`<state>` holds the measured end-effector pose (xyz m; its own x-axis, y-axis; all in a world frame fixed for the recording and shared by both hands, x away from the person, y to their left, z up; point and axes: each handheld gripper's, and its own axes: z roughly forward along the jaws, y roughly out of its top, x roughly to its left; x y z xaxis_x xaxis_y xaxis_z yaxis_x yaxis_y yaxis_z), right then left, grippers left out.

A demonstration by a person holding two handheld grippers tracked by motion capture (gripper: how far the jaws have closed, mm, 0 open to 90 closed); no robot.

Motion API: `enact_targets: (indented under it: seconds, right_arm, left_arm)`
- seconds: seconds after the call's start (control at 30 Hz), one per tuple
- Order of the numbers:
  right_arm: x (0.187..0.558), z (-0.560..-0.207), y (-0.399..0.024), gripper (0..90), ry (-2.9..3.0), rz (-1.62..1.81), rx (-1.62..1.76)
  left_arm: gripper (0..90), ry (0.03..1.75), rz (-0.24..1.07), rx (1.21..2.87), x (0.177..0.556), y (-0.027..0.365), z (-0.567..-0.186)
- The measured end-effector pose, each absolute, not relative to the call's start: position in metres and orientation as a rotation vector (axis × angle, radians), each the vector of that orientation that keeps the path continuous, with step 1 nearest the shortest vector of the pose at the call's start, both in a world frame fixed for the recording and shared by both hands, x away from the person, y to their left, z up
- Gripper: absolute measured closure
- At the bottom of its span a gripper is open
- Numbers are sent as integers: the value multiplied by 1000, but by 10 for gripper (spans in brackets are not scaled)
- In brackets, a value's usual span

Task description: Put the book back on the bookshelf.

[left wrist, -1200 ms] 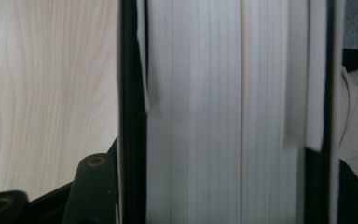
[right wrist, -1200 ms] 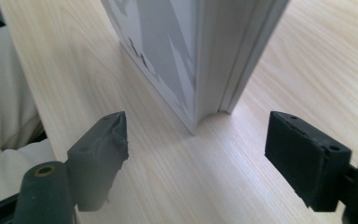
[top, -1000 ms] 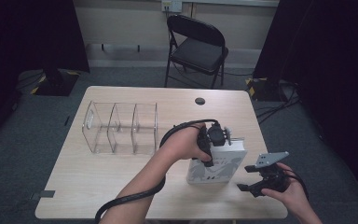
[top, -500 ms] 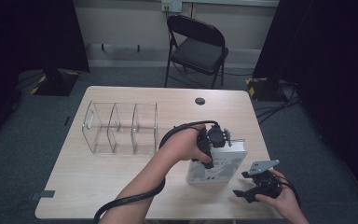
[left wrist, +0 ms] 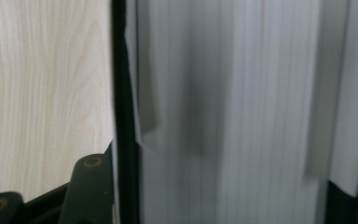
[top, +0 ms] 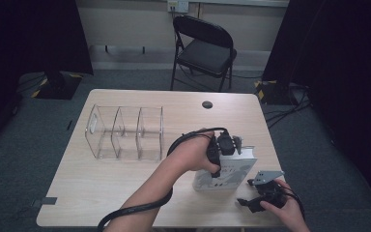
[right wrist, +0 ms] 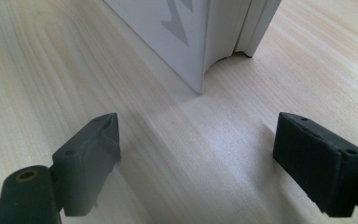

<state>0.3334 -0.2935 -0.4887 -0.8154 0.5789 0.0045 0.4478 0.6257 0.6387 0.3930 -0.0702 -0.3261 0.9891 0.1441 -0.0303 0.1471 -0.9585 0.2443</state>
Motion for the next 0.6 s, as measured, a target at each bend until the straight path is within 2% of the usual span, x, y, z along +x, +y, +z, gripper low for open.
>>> enact_targets:
  seconds: [0.2,0.3,0.43,0.6]
  right_arm:
    - [333,-490,-296,145,2634,983,850]
    - [332,-490,-295,144,2633,973,843]
    - [332,-491,-295,144,2628,980,843]
    - [331,-491,-296,143,2617,990,858]
  left_arm:
    - [378,245,21,2873,394,-69,-329]
    - [346,250,-8,2846,395,-67,-330]
    - [333,255,-3,2824,396,-66,-330]
    - [358,228,2,2867,394,-68,-329]
